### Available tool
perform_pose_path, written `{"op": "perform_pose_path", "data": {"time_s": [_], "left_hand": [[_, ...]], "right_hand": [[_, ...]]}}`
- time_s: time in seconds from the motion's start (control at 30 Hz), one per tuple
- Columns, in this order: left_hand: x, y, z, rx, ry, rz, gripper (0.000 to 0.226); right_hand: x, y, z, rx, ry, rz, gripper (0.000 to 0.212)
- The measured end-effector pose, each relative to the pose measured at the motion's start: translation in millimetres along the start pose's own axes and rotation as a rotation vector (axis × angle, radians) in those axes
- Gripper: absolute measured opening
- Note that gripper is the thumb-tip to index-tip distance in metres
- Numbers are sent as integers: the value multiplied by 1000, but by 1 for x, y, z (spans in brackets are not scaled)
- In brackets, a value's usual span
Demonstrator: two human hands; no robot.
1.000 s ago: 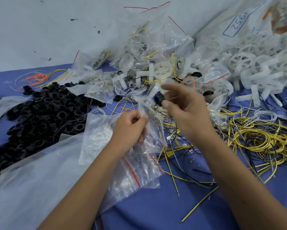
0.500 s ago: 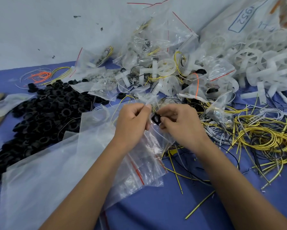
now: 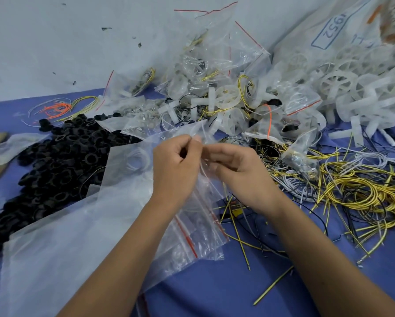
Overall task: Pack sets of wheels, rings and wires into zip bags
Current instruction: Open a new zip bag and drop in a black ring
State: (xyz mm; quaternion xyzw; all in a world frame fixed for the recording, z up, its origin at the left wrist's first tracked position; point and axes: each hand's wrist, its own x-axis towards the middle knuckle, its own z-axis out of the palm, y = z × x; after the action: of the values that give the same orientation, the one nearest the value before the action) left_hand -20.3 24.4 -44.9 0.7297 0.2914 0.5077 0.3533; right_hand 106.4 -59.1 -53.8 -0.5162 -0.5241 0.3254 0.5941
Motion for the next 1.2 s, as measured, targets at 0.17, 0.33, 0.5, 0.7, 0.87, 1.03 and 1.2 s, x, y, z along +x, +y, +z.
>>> {"op": "perform_pose_path", "data": {"time_s": [0.17, 0.33, 0.5, 0.7, 0.87, 1.03, 1.2], "left_hand": [[0, -2, -3, -67, 69, -54, 49], [-4, 3, -1, -39, 115, -1, 49], [-4, -14, 2, -41, 216, -154, 47], [-8, -38, 7, 190, -47, -253, 45], [-11, -30, 12, 313, -195, -283, 38], [-13, -16, 23, -3, -155, -664, 31], [-17, -1, 38, -345, -58, -898, 23]], "right_hand": [[1, 7, 1, -411, -16, -61, 35], [0, 3, 14, -138, -284, 5, 37], [-1, -3, 8, 53, 56, 32, 37], [17, 6, -7, -435, 415, 7, 31], [50, 10, -16, -629, 318, 73, 26], [90, 16, -26, -904, 199, 221, 41], [103, 21, -25, -1037, 156, 353, 41]]}}
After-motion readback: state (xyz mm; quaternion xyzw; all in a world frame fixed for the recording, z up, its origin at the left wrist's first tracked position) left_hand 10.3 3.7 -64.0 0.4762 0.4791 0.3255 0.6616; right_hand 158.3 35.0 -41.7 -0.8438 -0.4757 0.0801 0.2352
